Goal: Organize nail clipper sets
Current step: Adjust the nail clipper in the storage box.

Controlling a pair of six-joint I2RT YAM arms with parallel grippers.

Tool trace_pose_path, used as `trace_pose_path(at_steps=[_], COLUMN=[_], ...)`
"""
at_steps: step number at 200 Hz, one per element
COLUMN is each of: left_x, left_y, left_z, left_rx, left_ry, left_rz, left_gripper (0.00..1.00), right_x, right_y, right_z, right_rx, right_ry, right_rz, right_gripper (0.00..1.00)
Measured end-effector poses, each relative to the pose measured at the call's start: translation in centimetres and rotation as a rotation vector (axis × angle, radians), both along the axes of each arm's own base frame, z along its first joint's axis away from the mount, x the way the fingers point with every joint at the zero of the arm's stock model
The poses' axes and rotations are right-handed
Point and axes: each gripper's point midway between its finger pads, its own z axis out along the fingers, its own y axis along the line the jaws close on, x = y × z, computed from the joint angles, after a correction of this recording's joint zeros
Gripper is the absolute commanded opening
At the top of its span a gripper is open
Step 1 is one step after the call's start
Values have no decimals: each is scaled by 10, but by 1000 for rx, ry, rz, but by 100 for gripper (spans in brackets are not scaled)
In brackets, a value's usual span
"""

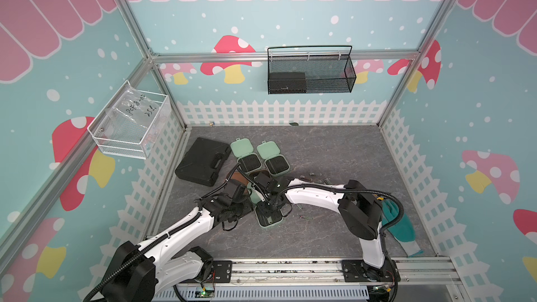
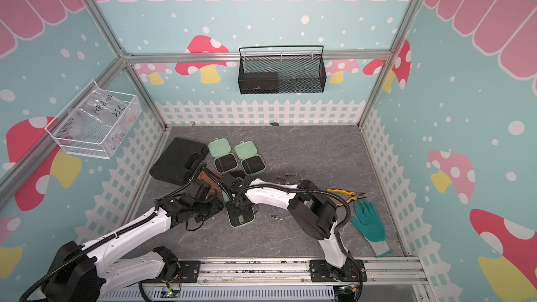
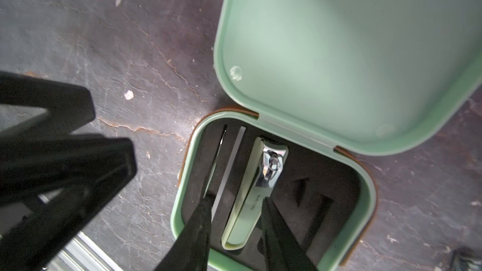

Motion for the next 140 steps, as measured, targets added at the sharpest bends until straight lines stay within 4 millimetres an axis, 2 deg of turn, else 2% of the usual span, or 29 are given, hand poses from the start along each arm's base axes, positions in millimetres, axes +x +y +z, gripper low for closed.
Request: trace_pose_path(at_steps=[49, 100, 140], left_x=[0, 0, 0], left_y=[0, -1, 0], left_z=[0, -1, -2], left_rx=[-2, -1, 1], left_ry=[2, 3, 6], left_rz=[-1, -1, -1], left_gripper=[47, 47, 47], right_x=[2, 6, 8], right_y=[3, 3, 1], right_z=[3, 5, -8], right_rx=[10, 7, -26], right_ry=[-7, -24, -20], right_rz=[0, -11, -16], right_gripper=[21, 17, 15])
